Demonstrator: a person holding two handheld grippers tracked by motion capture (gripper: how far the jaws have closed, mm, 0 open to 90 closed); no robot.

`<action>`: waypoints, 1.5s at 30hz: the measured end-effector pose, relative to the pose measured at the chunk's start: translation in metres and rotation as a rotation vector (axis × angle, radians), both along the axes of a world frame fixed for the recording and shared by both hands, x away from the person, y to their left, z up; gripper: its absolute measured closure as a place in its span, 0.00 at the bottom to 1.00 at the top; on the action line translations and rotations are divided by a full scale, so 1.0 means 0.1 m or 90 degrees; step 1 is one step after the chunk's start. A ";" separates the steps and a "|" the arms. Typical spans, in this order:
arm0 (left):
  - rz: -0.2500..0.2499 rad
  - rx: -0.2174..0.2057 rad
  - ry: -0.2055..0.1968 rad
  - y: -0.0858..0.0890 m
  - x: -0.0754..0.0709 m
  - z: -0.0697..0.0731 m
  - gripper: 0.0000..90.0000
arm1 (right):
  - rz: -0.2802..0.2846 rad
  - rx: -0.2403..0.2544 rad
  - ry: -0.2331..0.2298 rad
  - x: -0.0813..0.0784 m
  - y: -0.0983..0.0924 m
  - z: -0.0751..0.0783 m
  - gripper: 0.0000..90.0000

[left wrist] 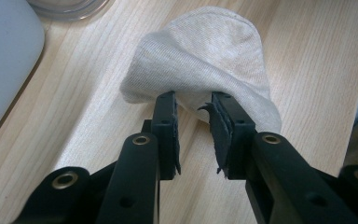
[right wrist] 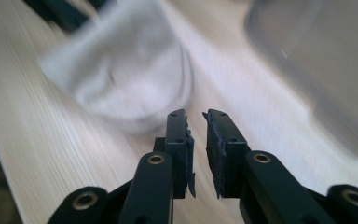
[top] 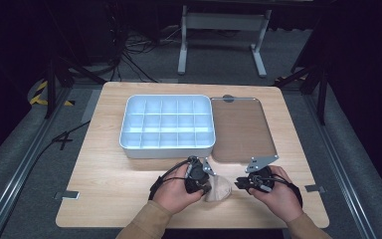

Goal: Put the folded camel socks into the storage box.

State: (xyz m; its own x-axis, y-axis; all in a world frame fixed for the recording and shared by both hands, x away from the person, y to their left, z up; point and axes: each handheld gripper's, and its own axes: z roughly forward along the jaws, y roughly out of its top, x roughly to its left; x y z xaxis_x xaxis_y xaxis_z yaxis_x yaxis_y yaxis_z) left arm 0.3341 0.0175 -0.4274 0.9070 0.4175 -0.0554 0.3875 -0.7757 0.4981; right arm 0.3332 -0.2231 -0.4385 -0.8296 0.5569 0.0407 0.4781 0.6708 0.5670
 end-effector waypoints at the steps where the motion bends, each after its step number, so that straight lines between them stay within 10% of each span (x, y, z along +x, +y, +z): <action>1: -0.002 0.000 -0.001 0.00 0.00 0.00 0.80 | 0.004 -0.011 0.008 0.00 0.01 -0.03 0.89; 24: -0.022 -0.016 -0.013 -0.08 -0.04 0.04 0.81 | 0.056 -0.001 -0.005 -0.05 0.30 -0.20 0.89; 45: -0.087 -0.054 0.007 -0.24 -0.04 -0.13 0.64 | 0.008 0.044 -0.015 -0.05 0.09 -0.07 0.79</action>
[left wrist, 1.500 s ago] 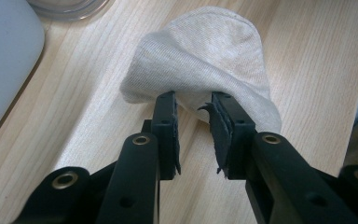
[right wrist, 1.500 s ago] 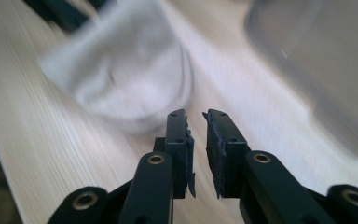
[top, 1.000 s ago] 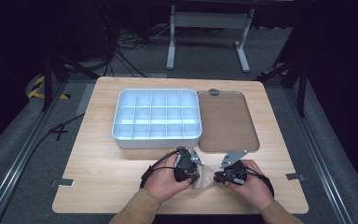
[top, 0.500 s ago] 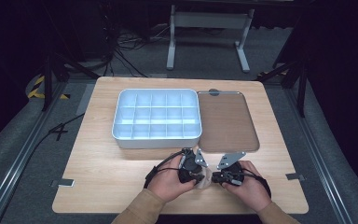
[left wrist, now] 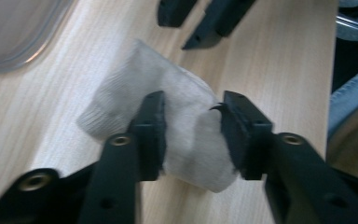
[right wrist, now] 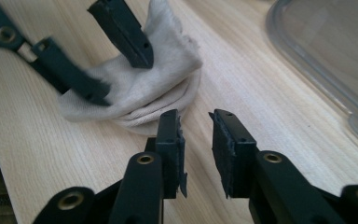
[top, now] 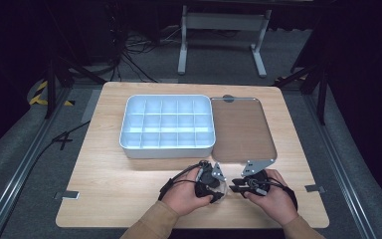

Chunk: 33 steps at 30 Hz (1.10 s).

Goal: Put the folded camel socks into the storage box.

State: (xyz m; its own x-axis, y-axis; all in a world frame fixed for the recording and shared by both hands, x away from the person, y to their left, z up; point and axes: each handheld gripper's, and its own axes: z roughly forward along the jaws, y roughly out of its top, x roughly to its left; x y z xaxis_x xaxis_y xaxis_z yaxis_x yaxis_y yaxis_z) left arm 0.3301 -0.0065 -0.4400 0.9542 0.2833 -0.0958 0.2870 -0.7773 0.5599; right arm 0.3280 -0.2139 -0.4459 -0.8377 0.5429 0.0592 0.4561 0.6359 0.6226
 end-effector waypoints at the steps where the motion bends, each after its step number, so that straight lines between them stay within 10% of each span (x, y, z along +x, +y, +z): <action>1: -0.008 0.002 0.000 0.01 -0.01 0.00 0.61 | -0.002 0.003 0.000 0.00 0.00 0.01 0.78; 18: -0.017 -0.002 0.009 0.02 0.00 -0.02 0.49 | -0.048 0.100 -0.028 -0.06 0.14 0.03 0.54; 33: -0.014 -0.002 0.018 0.03 -0.01 -0.02 0.48 | -0.066 0.109 -0.004 -0.05 0.25 -0.14 0.47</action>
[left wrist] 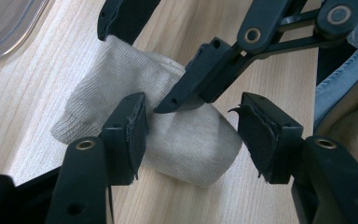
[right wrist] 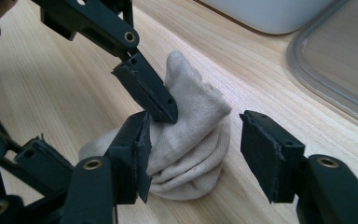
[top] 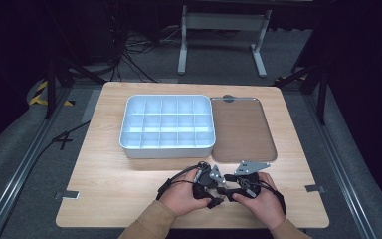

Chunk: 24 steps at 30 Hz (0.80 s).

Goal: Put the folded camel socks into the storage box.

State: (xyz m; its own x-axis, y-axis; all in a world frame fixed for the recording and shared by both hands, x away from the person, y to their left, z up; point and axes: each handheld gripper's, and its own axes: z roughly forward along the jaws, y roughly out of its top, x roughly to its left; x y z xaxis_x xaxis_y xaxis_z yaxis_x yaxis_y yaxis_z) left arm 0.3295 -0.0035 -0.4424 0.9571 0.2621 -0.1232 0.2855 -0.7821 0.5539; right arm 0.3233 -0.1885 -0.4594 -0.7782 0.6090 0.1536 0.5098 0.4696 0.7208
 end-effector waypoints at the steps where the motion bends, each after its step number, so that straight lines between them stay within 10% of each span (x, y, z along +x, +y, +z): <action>1: 0.000 -0.001 -0.001 0.00 0.00 0.00 0.48 | 0.000 0.000 0.000 0.00 0.00 0.00 0.47; 24: 0.062 0.001 -0.004 0.36 0.03 0.18 0.47 | 0.017 -0.006 0.090 0.12 0.00 -0.09 0.56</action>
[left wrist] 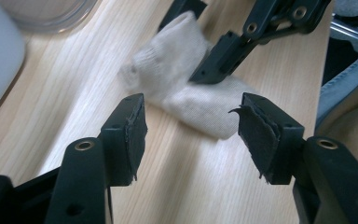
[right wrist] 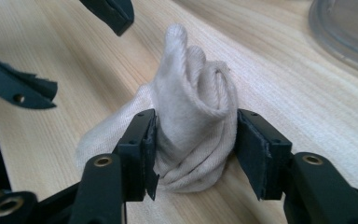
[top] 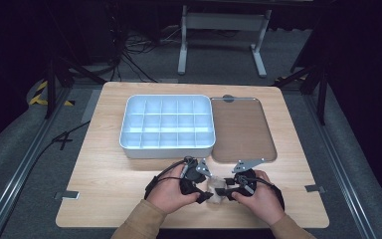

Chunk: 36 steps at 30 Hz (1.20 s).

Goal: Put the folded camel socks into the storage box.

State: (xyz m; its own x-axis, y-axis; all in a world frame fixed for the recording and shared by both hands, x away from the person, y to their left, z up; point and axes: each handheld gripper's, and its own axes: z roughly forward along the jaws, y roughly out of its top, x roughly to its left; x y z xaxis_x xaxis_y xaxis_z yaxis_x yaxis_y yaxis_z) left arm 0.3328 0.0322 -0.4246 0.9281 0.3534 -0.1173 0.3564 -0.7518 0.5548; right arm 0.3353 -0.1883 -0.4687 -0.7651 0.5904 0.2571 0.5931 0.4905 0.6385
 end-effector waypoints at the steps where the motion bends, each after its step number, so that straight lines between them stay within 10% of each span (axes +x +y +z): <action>1: 0.004 -0.002 -0.001 0.02 0.00 0.00 0.47 | 0.003 0.007 0.010 0.01 -0.01 -0.01 0.58; 13: 0.026 -0.012 -0.005 0.13 0.03 0.04 0.47 | 0.024 0.038 0.046 0.01 0.02 -0.02 0.74; 36: 0.043 -0.017 -0.008 0.22 0.06 0.05 0.46 | 0.005 0.015 0.022 -0.09 0.03 0.22 0.84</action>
State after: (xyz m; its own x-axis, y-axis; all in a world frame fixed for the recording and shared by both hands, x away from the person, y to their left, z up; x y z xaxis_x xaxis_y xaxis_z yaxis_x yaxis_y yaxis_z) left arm 0.3384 0.0538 -0.4192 0.9040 0.4116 -0.1159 0.3983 -0.7118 0.5785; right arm 0.3267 -0.1856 -0.4468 -0.7601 0.5780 0.2968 0.6109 0.4801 0.6295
